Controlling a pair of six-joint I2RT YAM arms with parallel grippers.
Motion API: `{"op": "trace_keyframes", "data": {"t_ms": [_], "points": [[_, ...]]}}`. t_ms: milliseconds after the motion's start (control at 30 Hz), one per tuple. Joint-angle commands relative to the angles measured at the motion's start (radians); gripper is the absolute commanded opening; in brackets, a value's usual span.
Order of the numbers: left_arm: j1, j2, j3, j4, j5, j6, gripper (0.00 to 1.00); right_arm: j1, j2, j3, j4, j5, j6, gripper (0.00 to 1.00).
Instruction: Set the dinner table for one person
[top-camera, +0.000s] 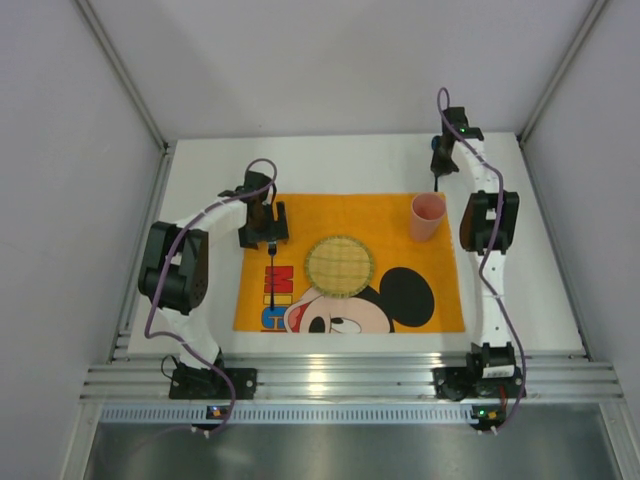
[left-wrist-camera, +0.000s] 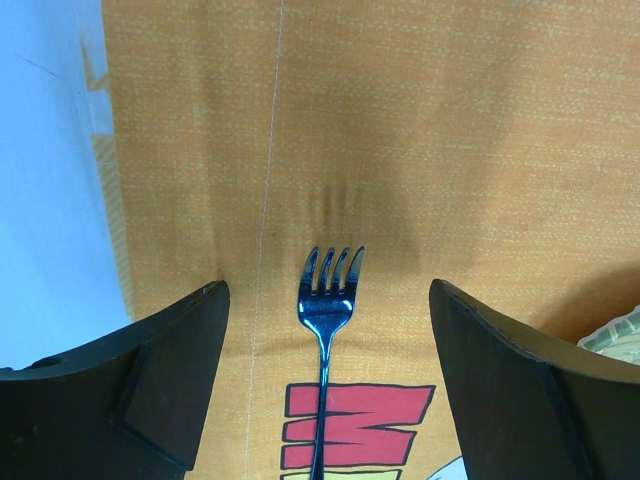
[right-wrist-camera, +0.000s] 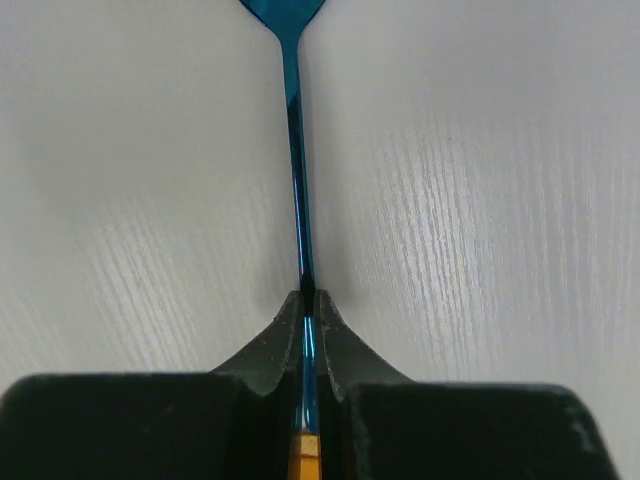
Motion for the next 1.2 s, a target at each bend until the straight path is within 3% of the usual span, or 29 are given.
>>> {"op": "trace_keyframes", "data": {"t_ms": [0,200,533,933,1167], "points": [[0.006,0.009,0.046,-0.014,0.010,0.029,0.86,0.007,0.062,-0.049,-0.145,0.123,-0.028,0.00],[0.006,0.012,0.057,-0.026,0.010,0.044,0.85,0.008,0.047,-0.035,-0.159,0.160,-0.030,0.00],[0.006,-0.012,0.037,-0.013,0.039,0.038,0.86,-0.072,-0.117,-0.019,-0.105,0.164,-0.002,0.00],[0.003,-0.058,-0.011,0.032,0.088,0.001,0.85,-0.156,-0.421,-0.441,-0.059,0.171,-0.028,0.00],[-0.005,-0.103,-0.077,0.084,0.114,-0.022,0.84,-0.151,-0.743,-0.839,-0.017,0.060,0.053,0.00]]}}
